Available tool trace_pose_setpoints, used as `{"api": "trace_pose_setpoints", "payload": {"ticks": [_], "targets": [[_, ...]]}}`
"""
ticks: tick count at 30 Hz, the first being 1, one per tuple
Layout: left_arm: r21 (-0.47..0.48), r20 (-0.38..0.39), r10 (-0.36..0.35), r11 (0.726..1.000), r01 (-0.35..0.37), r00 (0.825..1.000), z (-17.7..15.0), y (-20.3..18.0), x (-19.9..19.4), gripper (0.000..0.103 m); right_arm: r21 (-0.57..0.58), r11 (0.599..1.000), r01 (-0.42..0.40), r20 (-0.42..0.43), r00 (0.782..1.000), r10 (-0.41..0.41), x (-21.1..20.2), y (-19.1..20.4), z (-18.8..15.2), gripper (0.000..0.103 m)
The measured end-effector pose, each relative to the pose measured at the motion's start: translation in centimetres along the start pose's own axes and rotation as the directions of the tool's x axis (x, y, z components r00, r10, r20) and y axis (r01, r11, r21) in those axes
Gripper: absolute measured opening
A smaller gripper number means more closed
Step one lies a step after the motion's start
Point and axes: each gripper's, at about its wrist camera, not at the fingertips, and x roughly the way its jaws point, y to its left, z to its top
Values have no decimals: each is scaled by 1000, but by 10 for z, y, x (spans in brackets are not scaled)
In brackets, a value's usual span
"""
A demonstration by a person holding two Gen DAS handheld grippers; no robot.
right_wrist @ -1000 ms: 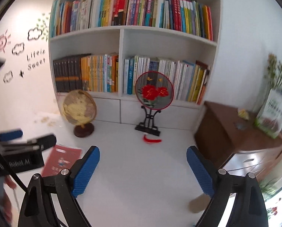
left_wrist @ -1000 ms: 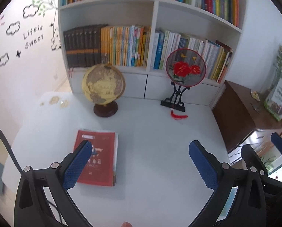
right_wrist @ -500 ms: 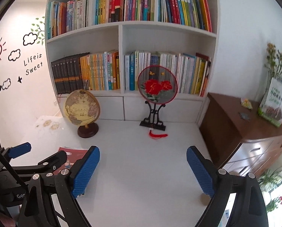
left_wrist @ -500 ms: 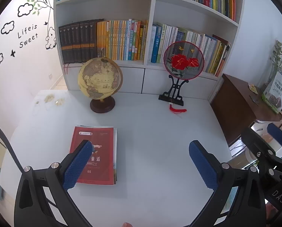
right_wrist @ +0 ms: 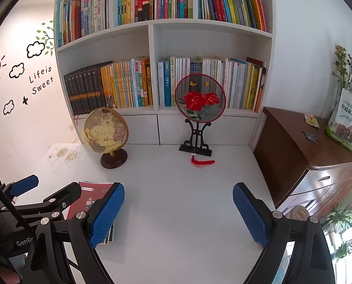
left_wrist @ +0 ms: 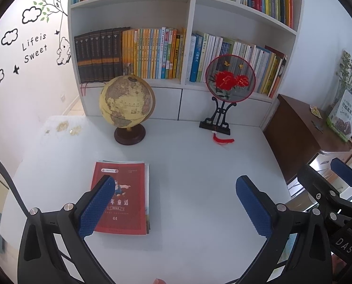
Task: Organize books
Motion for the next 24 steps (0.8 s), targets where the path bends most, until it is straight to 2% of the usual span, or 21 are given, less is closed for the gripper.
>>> {"api": "trace_pose_setpoints", "payload": {"ticks": [24], "targets": [[-13,-16,1,1000,-2,1000,-2,1,0,102,3,1000,-9,-21,1000,10,2,-3,-1,92]]}}
